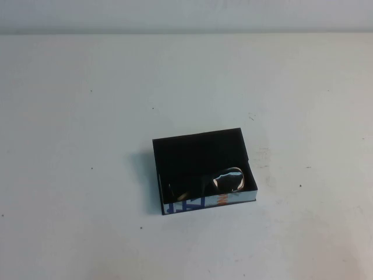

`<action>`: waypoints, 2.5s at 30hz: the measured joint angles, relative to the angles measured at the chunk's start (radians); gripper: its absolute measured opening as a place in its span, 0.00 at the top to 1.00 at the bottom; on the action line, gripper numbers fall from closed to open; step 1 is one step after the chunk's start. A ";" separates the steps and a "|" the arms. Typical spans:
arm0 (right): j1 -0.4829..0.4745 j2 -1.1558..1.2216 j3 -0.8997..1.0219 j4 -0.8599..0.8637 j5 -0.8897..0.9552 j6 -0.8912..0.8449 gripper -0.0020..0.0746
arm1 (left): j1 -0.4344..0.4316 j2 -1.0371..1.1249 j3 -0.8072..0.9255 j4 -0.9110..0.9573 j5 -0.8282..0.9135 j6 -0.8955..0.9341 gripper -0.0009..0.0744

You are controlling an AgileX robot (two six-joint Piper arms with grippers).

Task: Take glasses out of glasses case

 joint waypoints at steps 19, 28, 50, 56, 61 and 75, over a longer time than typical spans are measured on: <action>0.000 0.000 0.000 0.000 0.000 0.000 1.00 | 0.000 0.000 0.000 0.000 0.000 0.000 0.99; 0.000 0.000 0.000 0.000 0.006 0.000 1.00 | 0.000 0.000 0.000 0.000 0.000 0.000 0.99; 0.000 0.165 -0.541 0.262 0.191 -0.083 1.00 | 0.000 0.000 0.000 0.000 0.000 0.000 0.99; 0.000 0.433 -0.560 0.429 0.305 -0.387 1.00 | 0.000 0.000 0.000 0.000 0.000 0.000 0.99; 0.020 0.730 -0.737 0.571 0.459 -0.693 1.00 | 0.000 0.000 0.000 0.000 0.000 0.000 0.99; 0.458 1.438 -1.392 0.211 0.771 -0.959 0.99 | 0.000 0.000 0.000 0.000 0.000 0.000 0.99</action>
